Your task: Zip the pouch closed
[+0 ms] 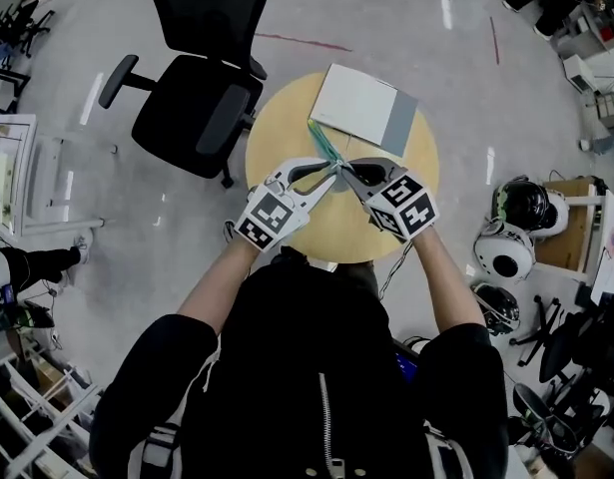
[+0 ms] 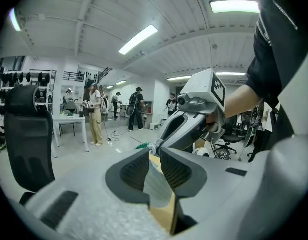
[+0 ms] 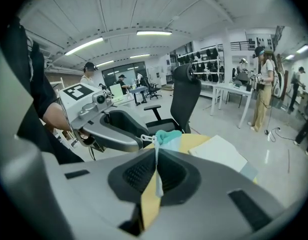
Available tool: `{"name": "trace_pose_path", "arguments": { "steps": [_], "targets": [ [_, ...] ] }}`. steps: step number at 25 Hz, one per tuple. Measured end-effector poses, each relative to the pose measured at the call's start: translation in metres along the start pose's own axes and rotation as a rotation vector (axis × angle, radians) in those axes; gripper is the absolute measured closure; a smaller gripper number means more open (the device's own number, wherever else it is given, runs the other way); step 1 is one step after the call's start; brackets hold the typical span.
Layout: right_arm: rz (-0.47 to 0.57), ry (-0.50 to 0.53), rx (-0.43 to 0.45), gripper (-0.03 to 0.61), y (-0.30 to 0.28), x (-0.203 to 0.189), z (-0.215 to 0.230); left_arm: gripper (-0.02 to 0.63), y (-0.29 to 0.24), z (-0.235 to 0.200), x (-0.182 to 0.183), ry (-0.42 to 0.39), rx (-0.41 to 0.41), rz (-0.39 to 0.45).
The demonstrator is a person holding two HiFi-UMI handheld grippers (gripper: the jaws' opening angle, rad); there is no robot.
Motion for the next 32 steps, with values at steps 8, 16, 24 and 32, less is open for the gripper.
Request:
{"name": "trace_pose_path", "arguments": {
  "steps": [8,16,24,32],
  "targets": [
    [0.001,-0.007,0.023,0.566,0.001,-0.002,-0.008,0.608,0.000,0.002,0.000,0.005,-0.009,-0.006],
    [0.005,0.010,0.038,0.566,-0.001,-0.004,-0.013,0.611,0.004,-0.002,-0.004,0.036,-0.031,-0.020],
    [0.006,0.013,0.037,0.566,0.000,-0.008,-0.021,0.609,0.007,-0.002,-0.008,0.053,-0.041,-0.038],
    [0.003,0.009,0.032,0.568,0.001,-0.015,-0.027,0.607,0.010,-0.007,-0.016,0.089,-0.031,-0.049]
  ]
}}
Point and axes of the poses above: the fingertips, and each gripper's own axes: y backward along the fingers, z to its right, x out of its top, the point moved 6 cm from there along y, backward along the fingers, and after that the axes turned 9 degrees about -z, right-handed, at the moved point
